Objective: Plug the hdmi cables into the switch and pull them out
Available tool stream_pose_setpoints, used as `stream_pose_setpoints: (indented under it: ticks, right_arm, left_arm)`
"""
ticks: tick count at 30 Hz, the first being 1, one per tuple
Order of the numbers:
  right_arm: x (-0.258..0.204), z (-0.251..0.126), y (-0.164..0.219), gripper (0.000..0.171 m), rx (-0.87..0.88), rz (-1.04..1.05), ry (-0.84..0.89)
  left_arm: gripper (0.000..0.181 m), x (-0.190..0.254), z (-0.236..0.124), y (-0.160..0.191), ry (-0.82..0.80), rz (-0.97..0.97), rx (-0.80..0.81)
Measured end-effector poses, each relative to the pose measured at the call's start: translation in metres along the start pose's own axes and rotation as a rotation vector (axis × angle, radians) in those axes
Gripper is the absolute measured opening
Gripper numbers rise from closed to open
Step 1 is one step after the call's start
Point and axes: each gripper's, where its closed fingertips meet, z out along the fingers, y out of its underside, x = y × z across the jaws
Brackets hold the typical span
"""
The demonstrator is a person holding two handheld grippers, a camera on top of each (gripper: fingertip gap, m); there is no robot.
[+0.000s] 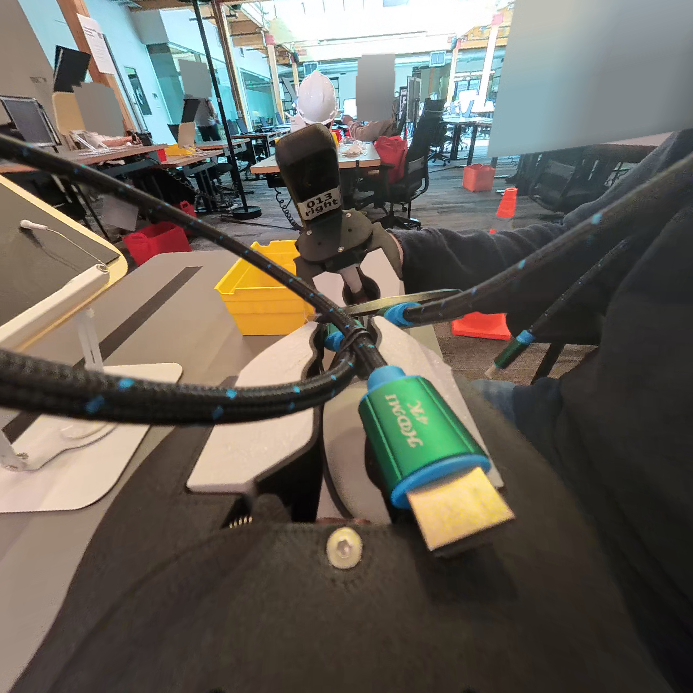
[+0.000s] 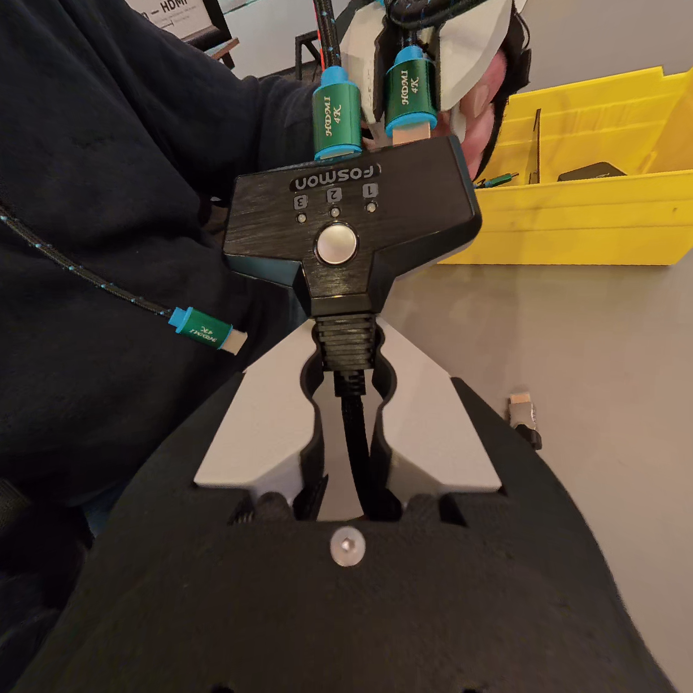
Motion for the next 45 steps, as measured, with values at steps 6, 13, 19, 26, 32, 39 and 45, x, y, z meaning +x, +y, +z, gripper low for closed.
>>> stream_pose_setpoints:
  ticks: [6,13,19,26,32,39,45]
  right_arm:
    - [0.002,0.000,0.001,0.019,-0.014,0.021,0.009]
    - [0.003,0.001,0.005,0.019,-0.040,0.050,0.014]
    - [0.005,0.003,0.009,0.019,-0.068,0.067,0.025]
    - [0.001,0.006,0.009,0.019,-0.097,0.086,0.012]
    - [0.003,0.005,0.013,0.019,-0.124,0.094,0.034]
    - [0.001,0.005,0.014,0.019,-0.198,0.098,0.059]
    - [0.005,0.002,0.012,0.018,-0.213,0.090,0.100]
  left_arm:
    - [0.021,0.000,0.001,-0.001,0.011,-0.043,0.006]
    - [0.021,0.000,0.000,0.002,0.050,-0.106,0.041]
    - [0.021,-0.004,0.001,0.006,0.054,-0.133,0.048]
    - [0.021,-0.001,0.000,0.005,0.073,-0.103,0.080]
    - [0.021,-0.005,0.001,0.015,0.026,-0.030,-0.017]
    - [0.021,-0.003,0.000,0.013,0.031,0.028,-0.089]
    - [0.020,-0.004,-0.001,0.014,0.028,0.063,-0.138]
